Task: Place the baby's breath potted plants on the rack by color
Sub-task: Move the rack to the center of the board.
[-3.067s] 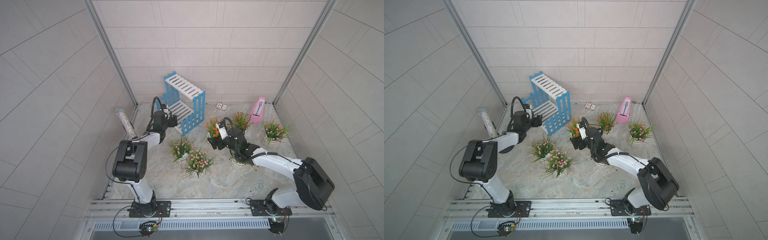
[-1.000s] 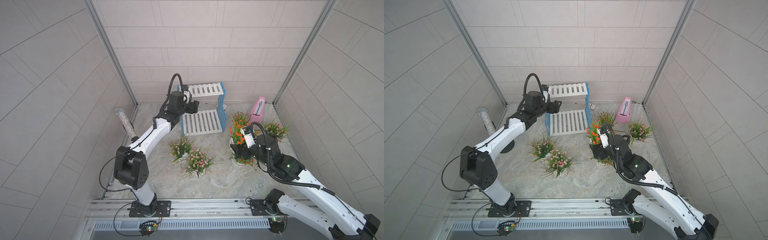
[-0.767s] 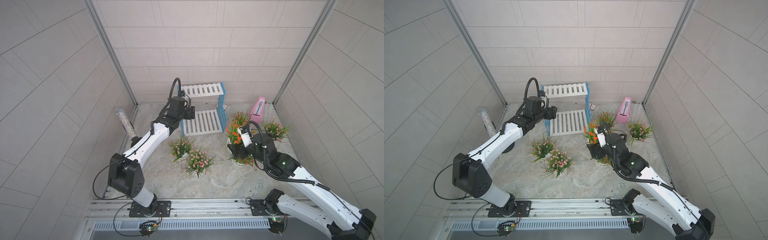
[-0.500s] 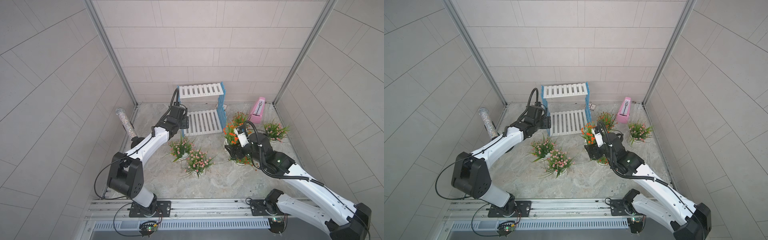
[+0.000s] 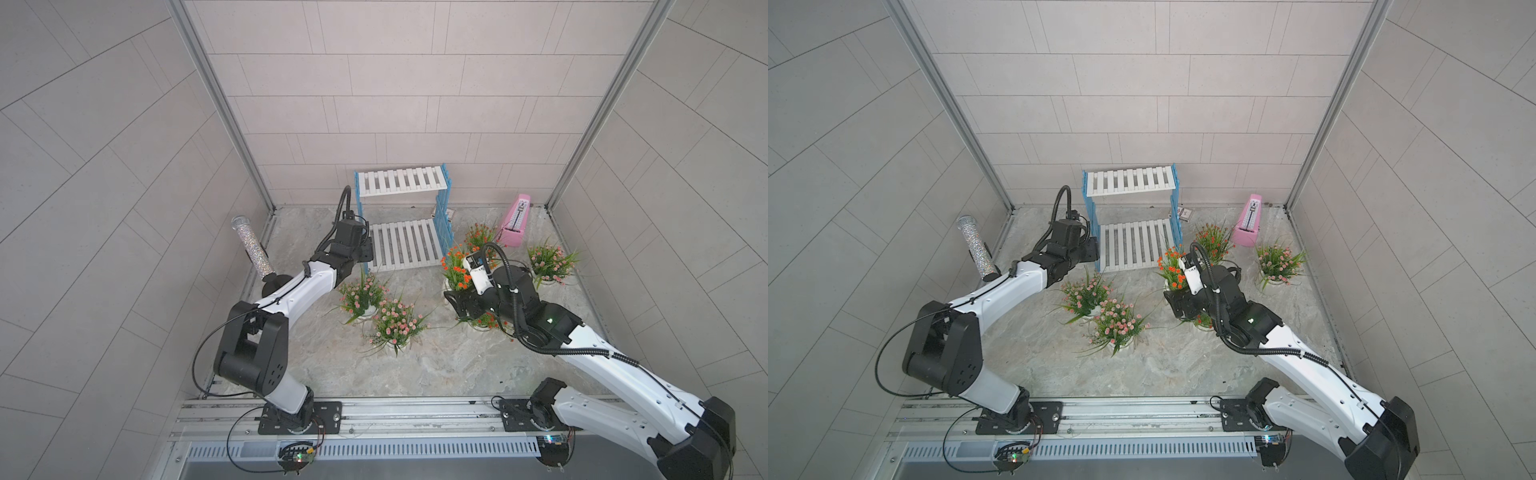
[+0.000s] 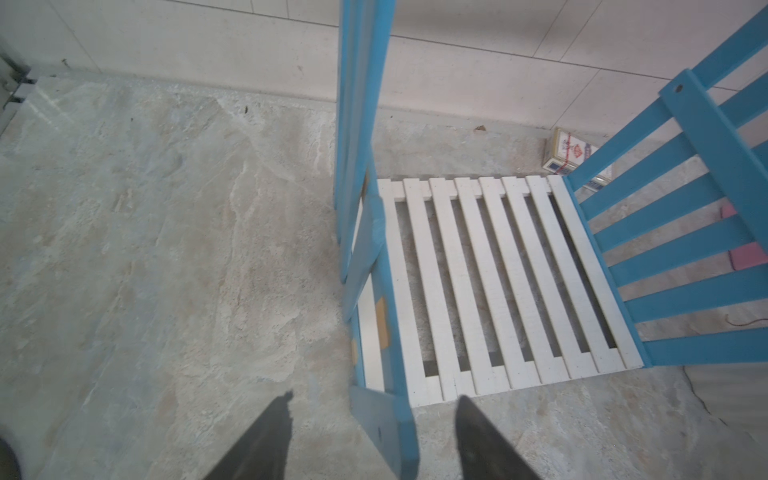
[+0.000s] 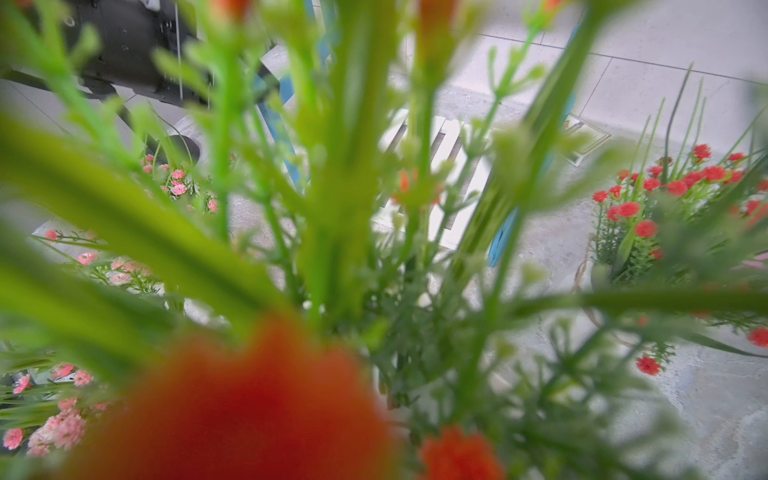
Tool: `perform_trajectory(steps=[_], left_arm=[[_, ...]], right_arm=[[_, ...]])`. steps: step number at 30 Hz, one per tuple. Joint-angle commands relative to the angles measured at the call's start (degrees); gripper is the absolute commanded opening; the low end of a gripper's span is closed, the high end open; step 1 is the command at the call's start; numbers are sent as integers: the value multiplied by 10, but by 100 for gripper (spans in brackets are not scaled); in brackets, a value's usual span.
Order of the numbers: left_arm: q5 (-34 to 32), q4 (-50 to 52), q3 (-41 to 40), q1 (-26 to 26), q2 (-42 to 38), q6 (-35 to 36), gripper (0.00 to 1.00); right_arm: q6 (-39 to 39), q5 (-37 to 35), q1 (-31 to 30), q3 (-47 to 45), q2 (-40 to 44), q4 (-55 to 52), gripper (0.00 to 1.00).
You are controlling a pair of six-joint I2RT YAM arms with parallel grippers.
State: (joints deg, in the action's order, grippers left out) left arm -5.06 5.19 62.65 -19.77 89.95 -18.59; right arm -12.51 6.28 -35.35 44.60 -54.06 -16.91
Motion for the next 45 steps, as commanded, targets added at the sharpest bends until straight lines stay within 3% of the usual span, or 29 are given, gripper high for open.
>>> perform_trajectory(steps=[1, 5, 19, 37, 45], left_arm=[[9, -37, -2, -4, 11, -10, 49], [7, -32, 2, -17, 21, 1, 35], [2, -31, -8, -48, 1, 5, 27], [22, -44, -51, -84, -59, -16, 27], [16, -40, -65, -102, -79, -18, 27]], right_arm=[[-1, -1, -3, 11, 3, 40, 74], [2, -5, -4, 18, -4, 36, 74], [24, -23, -4, 59, -60, 55, 73], [47, -3, 4, 197, -330, 190, 72], [40, 15, 19, 245, -411, 219, 72]])
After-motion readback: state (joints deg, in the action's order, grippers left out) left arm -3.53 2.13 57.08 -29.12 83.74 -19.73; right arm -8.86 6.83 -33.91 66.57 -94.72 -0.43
